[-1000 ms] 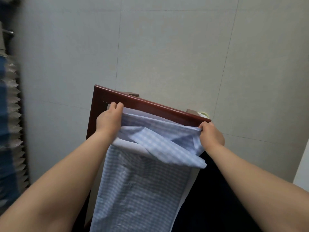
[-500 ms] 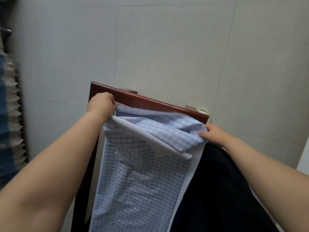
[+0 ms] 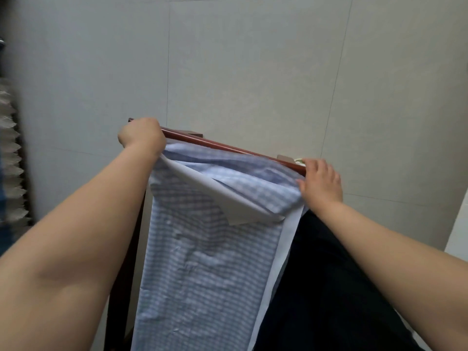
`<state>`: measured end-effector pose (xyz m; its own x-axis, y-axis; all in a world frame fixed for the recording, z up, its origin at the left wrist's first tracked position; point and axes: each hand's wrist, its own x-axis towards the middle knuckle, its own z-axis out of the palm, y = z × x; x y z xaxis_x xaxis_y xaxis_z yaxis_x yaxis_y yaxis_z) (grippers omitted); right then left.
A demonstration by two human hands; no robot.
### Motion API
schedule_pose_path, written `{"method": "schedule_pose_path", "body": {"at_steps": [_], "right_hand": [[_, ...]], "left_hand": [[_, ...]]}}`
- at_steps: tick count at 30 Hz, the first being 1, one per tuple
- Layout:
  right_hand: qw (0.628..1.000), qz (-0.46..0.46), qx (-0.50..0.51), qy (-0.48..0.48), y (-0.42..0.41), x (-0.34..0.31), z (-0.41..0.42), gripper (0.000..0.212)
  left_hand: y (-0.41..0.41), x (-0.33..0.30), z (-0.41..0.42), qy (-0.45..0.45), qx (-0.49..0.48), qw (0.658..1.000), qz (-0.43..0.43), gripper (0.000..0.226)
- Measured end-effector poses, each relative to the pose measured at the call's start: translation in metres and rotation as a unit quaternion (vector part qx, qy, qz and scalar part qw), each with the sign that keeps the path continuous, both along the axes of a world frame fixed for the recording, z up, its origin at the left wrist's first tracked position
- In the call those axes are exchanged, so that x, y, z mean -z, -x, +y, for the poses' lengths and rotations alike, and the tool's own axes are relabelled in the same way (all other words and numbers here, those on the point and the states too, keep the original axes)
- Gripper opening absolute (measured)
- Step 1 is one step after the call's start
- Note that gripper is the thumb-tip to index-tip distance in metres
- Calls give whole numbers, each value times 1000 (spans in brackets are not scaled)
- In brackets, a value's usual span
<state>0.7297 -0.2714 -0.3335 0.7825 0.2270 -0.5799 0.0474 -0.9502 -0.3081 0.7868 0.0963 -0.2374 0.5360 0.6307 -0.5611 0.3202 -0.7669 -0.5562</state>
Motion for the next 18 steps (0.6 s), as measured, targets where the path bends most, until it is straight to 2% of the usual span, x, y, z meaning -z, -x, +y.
{"method": "schedule_pose_path", "body": {"at_steps": [2, 3, 5, 7, 9, 12, 14, 15, 17, 18], "right_hand": [[982, -143, -43, -120, 9, -10, 11, 31], [962, -182, -94, -182, 16, -11, 14, 28], [938, -168, -191, -236, 31, -14, 19, 35], [954, -115, -212, -180, 47, -11, 18, 56], [977, -63, -192, -72, 60, -9, 15, 73], [995, -29, -94, 2, 71, -4, 11, 78], [999, -2, -32, 6, 73, -2, 7, 64], [1000, -2, -10, -10, 73, 0, 5, 49], [996, -34, 26, -78, 71, -4, 4, 18], [991, -38, 39, -122, 71, -7, 5, 13]], "left_hand": [[-8, 1, 2, 24, -18, 999, 18, 24], [-10, 0, 2, 45, -34, 998, 28, 24], [-11, -2, 2, 75, -51, 994, 57, 34], [-10, -2, -1, 69, -36, 994, 82, 33], [-8, 1, -3, 50, -17, 995, 85, 20], [-7, 4, -6, 34, 35, 996, 77, 8], [-7, 5, -8, 25, 59, 995, 70, 9], [-6, 5, -8, 22, 63, 996, 63, 9], [-5, 7, -8, 24, 43, 998, 28, 8], [-4, 8, -8, 25, 23, 999, -1, 8]]}}
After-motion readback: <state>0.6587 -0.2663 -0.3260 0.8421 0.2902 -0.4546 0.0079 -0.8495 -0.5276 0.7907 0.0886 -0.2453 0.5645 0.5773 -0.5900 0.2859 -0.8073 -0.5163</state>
